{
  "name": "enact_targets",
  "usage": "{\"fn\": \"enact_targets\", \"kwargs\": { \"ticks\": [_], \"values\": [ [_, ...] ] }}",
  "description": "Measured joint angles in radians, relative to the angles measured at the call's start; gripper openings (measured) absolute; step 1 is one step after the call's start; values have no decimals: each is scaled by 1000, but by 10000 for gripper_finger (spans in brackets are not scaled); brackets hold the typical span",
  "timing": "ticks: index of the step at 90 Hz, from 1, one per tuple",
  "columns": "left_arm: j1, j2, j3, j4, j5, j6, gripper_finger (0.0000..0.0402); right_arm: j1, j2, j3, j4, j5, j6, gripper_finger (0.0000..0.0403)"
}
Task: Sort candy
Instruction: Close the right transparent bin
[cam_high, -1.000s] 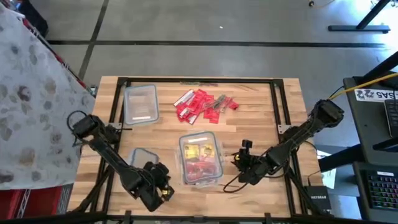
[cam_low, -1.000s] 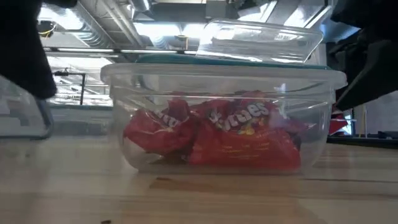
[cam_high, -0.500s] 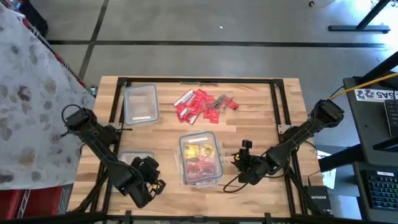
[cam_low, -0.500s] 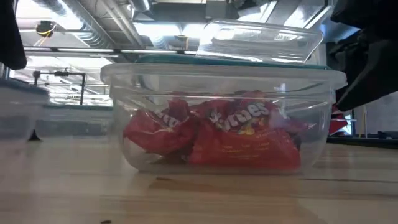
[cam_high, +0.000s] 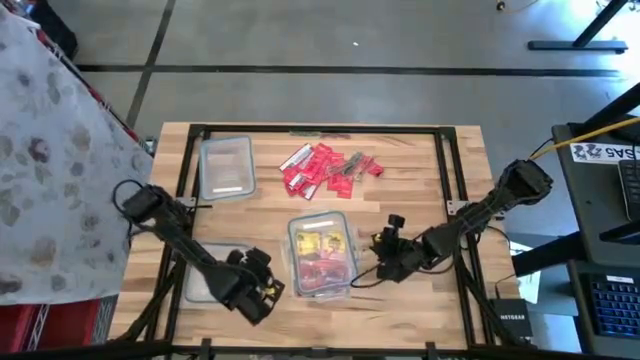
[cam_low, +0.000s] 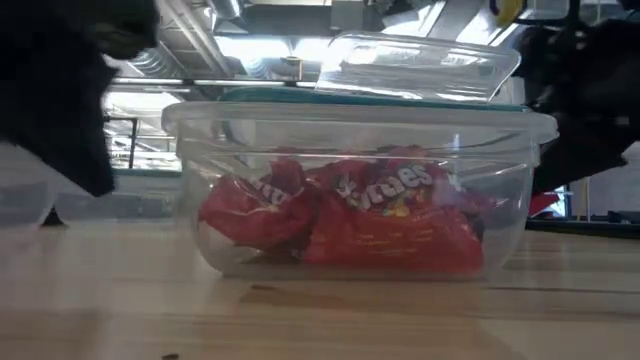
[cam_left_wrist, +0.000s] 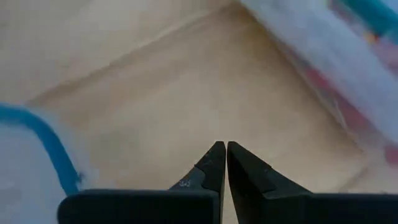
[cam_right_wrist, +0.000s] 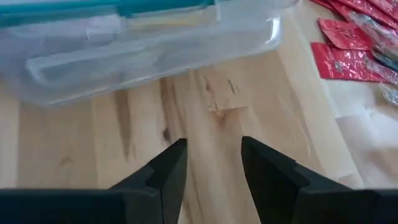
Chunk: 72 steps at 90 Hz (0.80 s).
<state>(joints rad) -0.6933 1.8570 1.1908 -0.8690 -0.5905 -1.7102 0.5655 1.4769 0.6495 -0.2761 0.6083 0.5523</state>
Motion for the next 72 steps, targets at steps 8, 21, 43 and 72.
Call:
{"fn": "enact_targets", "kwargs": {
  "ticks": [8, 21, 43, 72],
  "values": [
    [22, 7, -3, -1, -34, 33, 0, -5, 0, -5, 55, 0, -39, 137],
    [37, 2, -3, 54, -113, 98, 0, -3, 0, -5, 147, -29, -103, 137],
    [27, 0, 5, 107, -151, 141, 0, -2, 0, 8, 174, -98, -124, 137],
    [-1, 0, 96, 98, -203, 233, 0, -2, 0, 63, 173, -181, -132, 137]
  ]
}}
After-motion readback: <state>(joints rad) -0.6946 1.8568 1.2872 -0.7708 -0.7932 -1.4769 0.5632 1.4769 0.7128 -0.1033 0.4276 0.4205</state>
